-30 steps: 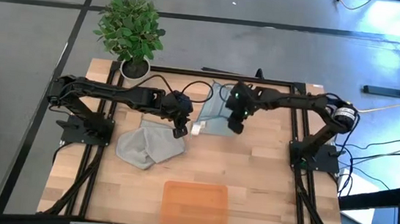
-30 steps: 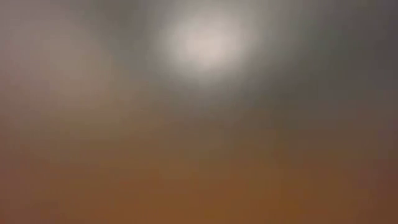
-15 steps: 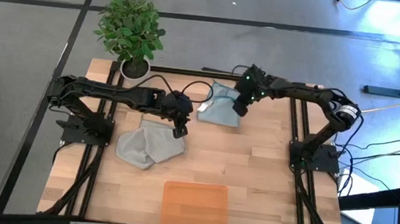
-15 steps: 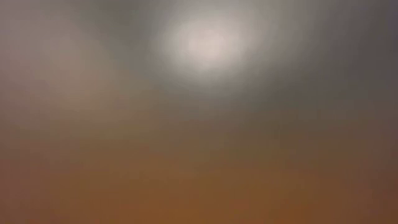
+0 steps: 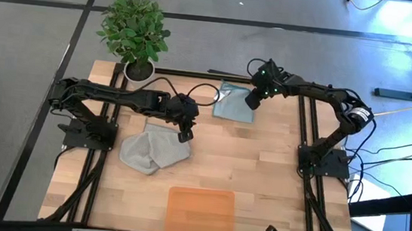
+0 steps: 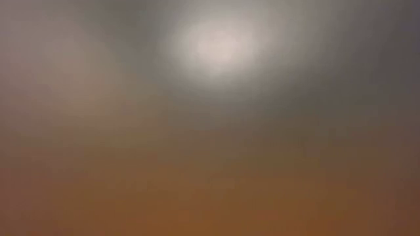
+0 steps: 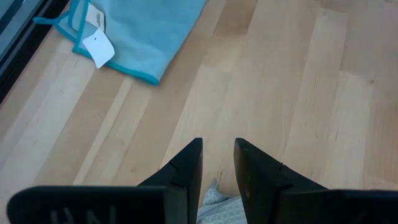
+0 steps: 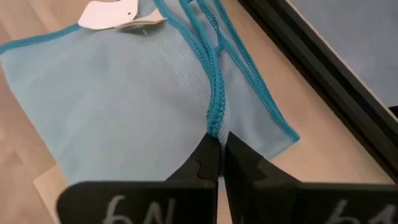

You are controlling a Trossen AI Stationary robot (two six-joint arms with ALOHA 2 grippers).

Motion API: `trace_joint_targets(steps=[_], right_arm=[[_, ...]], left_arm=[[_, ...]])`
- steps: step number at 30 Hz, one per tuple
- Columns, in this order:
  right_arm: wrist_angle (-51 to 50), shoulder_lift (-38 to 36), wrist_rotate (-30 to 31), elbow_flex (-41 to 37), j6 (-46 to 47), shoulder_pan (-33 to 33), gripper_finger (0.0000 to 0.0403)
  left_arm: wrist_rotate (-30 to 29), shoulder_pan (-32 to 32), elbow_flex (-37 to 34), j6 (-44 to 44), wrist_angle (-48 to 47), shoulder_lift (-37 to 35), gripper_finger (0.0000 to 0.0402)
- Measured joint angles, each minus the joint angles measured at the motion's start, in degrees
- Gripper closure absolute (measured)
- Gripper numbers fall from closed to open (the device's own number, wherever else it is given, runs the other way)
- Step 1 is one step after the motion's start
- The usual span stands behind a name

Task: Roll microfiber towels into tight, uniform cylinder then place into a basket
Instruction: Fold the blue towel

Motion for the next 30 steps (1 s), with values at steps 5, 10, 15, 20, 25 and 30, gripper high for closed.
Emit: trace_joint_targets(steps=[5,10,15,20,25,30], right_arm=[[0.74,-0.01,0.0,0.0,-0.24,0.04,0.0394],[4.07,-2.05,0.48,0.04,-1.23,0.32,0.0394],[4.01,-2.97,6.43,0.04,-0.48,-0.88,0.0394],[1.97,-2.73,5.52,0.04,-2.28,-0.95,0.0394],[1.96,-2.73,5.71,0.04,-0.99,-1.11,0.038],[1.94,-2.71,7.59,0.04,2.02,-1.0,0.0345]], left_arm=[[-0.02,0.0,0.0,0.0,0.0,0.0,0.0317],[-0.02,0.0,0.0,-0.01,0.0,0.0,0.0317],[-0.02,0.0,0.0,-0.02,0.09,0.0,0.0317],[-0.02,0.02,0.0,-0.5,0.17,0.0,0.0317],[-0.02,0.0,0.0,-0.52,0.2,0.0,0.0317],[-0.02,0.02,0.0,-0.68,0.2,0.0,0.0317]])
